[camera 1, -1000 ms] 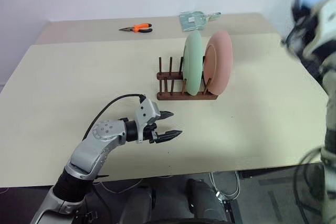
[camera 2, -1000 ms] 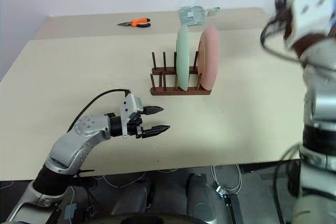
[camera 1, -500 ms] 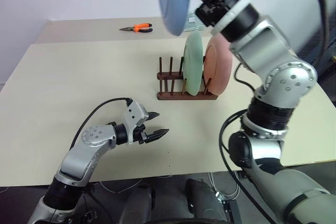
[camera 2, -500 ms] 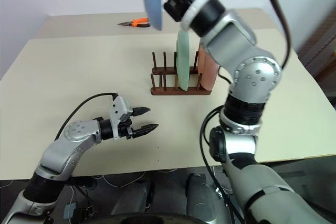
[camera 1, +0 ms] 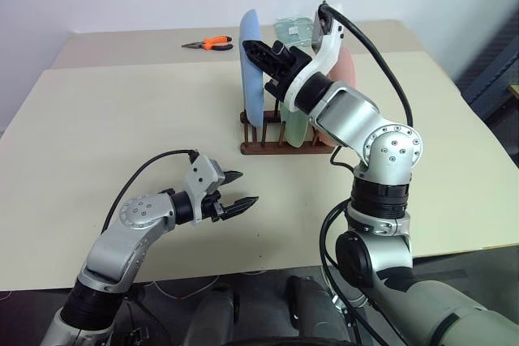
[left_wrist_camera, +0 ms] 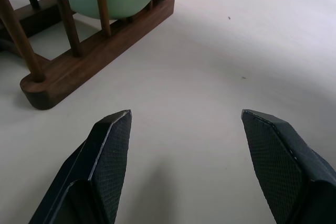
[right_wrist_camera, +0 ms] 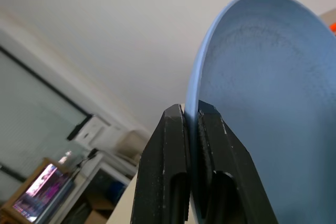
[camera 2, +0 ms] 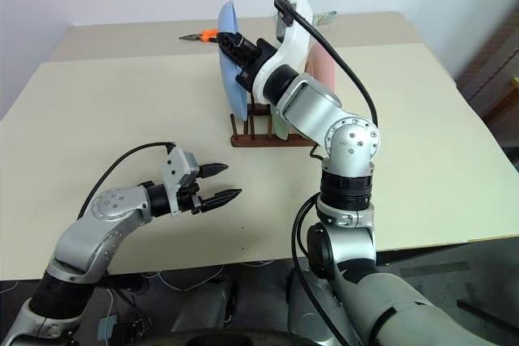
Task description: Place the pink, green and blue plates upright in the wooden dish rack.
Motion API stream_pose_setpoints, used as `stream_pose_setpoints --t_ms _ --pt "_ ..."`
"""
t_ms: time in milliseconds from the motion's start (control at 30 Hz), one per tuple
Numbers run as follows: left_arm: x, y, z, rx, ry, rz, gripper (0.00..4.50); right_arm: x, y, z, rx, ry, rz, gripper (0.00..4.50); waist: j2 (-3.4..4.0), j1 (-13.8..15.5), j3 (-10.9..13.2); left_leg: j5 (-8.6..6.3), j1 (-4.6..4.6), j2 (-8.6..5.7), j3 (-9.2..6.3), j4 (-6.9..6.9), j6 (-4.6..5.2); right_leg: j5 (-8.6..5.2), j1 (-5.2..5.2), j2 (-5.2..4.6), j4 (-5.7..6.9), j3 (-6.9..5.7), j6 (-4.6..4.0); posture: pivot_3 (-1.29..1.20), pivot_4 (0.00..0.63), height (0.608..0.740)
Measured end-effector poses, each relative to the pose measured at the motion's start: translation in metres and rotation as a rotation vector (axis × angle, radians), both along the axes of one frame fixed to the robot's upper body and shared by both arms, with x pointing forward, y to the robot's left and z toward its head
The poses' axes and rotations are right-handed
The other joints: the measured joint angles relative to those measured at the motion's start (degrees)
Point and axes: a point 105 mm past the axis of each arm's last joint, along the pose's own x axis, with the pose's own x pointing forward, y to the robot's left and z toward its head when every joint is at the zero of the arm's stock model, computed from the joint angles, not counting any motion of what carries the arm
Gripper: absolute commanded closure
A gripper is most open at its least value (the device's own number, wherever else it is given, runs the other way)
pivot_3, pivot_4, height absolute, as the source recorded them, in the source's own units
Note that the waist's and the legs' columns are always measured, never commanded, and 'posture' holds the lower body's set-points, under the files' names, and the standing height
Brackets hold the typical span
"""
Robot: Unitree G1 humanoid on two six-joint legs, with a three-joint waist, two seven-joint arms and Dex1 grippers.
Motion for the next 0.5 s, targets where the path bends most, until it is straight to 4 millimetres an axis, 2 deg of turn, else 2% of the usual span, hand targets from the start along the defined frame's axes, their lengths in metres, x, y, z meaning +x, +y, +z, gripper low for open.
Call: stream_pose_setpoints --t_ms 133,233,400,500 --pt "0.0 0.001 -0.001 0.005 0.007 0.002 1.06 0.007 -0.003 -0.01 -0.018 0.032 -0.024 4.46 0.01 0.0 0.0 0.0 -0.03 0.0 0.0 0.0 0.0 0.0 -0.01 0.0 0.0 0.0 0.0 0.0 0.15 0.74" --pt "0.0 0.001 0.0 0.006 0.006 0.002 1.06 0.009 -0.004 -0.011 -0.033 0.022 -0.029 3.46 0.0 0.0 0.0 0.0 -0.02 0.0 0.0 0.0 0.0 0.0 0.0 0.0 -0.01 0.0 0.0 0.0 0.15 0.74" --pt "0.0 0.001 0.0 0.007 0.005 0.004 1.06 0.019 -0.015 -0.012 -0.186 -0.097 -0.117 1.07 0.02 0.0 0.0 0.0 -0.03 -0.01 0.03 0.0 0.0 -0.01 0.0 0.0 -0.04 0.0 0.01 0.0 0.15 0.74" --pt "0.0 0.0 0.0 0.008 0.005 0.005 1.06 0.019 -0.018 0.001 -0.302 -0.26 -0.149 1.07 0.01 0.0 0.0 0.0 -0.02 0.0 0.03 0.0 0.0 -0.01 0.0 0.0 -0.04 0.0 0.02 0.0 0.15 0.74"
